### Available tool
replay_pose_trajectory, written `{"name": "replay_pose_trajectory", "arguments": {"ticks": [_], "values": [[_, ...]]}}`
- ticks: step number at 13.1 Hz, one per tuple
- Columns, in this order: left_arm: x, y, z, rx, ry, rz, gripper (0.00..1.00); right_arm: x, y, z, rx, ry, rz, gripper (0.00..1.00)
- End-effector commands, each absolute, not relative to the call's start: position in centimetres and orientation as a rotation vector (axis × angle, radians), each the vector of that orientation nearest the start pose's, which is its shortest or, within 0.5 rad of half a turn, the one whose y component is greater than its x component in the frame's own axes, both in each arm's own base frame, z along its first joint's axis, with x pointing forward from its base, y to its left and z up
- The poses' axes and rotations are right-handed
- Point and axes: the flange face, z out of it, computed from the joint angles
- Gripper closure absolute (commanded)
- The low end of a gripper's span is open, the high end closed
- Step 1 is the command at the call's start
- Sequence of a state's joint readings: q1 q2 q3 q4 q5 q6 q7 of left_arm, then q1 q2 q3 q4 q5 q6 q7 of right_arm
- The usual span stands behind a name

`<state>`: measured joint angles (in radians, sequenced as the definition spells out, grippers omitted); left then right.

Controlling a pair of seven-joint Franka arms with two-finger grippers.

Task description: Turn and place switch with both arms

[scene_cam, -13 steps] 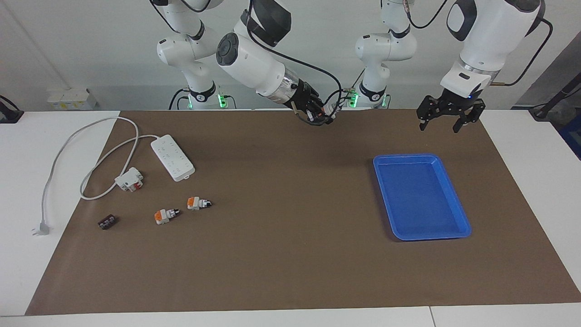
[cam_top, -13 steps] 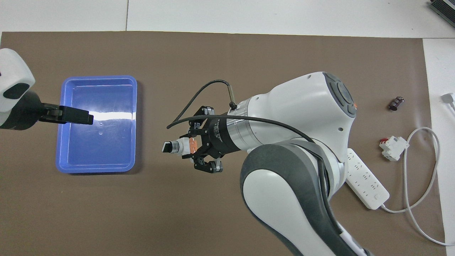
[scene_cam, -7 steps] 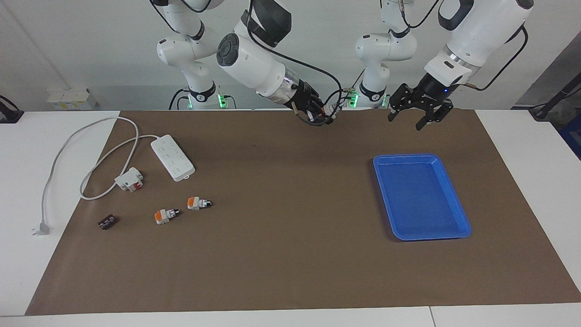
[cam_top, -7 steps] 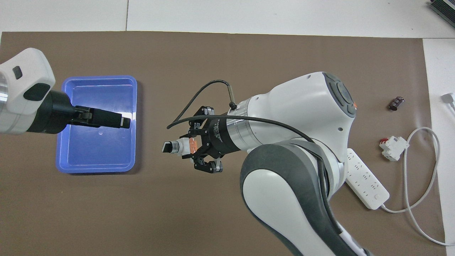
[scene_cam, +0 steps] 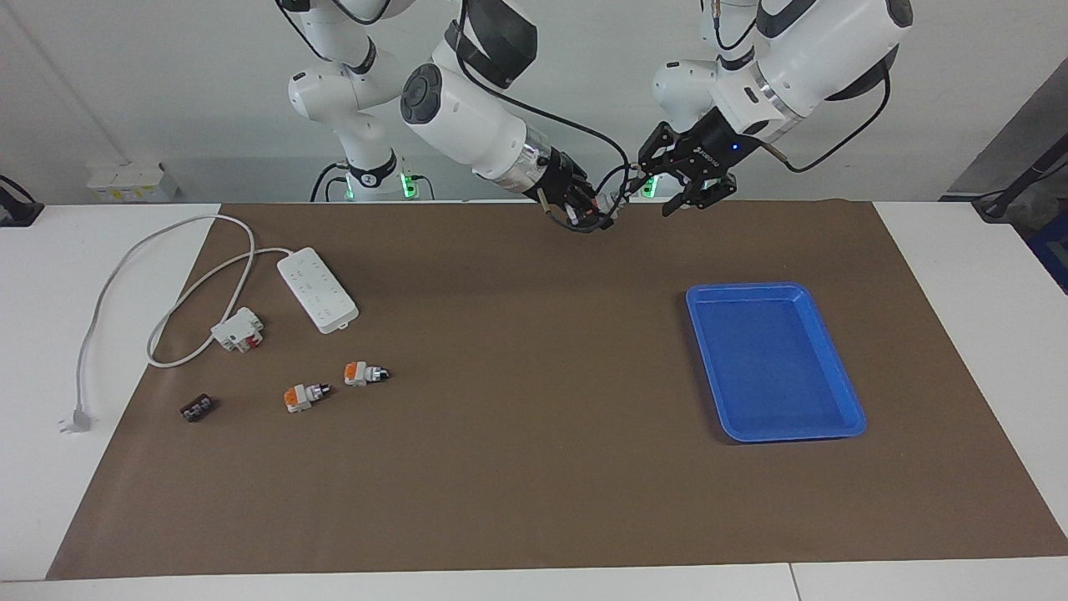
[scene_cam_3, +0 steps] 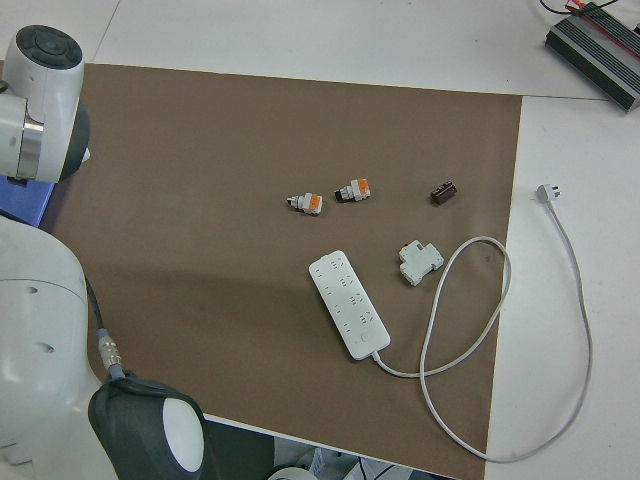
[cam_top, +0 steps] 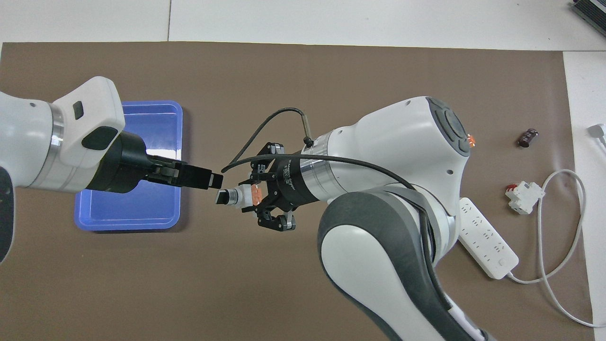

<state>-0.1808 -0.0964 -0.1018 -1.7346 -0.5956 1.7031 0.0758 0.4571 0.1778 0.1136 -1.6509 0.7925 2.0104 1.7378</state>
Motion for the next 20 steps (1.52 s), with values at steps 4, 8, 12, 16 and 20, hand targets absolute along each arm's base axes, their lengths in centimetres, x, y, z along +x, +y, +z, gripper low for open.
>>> {"name": "replay_pose_trajectory", "arguments": {"ticks": [4,8,12,16,20], "values": [[47.7,-20.9,61.7,2.488,-0.378,-0.034,0.51,51.9,38.0,54.3,-1.883,1.702,0.864,1.0],[47.2,-21.1,61.3,2.471,-0.369,-0.036,0.57,51.9,38.0,54.3,-1.883,1.702,0.864,1.0],[46.9,-21.1,61.2,2.465,-0.369,-0.041,0.64,51.9,38.0,54.3,-1.883,1.702,0.864,1.0],[46.6,-21.1,61.0,2.46,-0.353,-0.056,0.98,52.0,38.0,54.3,-1.882,1.704,0.862,1.0],[46.4,-21.2,61.3,2.439,-0.336,-0.071,1.0,52.0,38.0,54.3,-1.882,1.704,0.862,1.0]]}}
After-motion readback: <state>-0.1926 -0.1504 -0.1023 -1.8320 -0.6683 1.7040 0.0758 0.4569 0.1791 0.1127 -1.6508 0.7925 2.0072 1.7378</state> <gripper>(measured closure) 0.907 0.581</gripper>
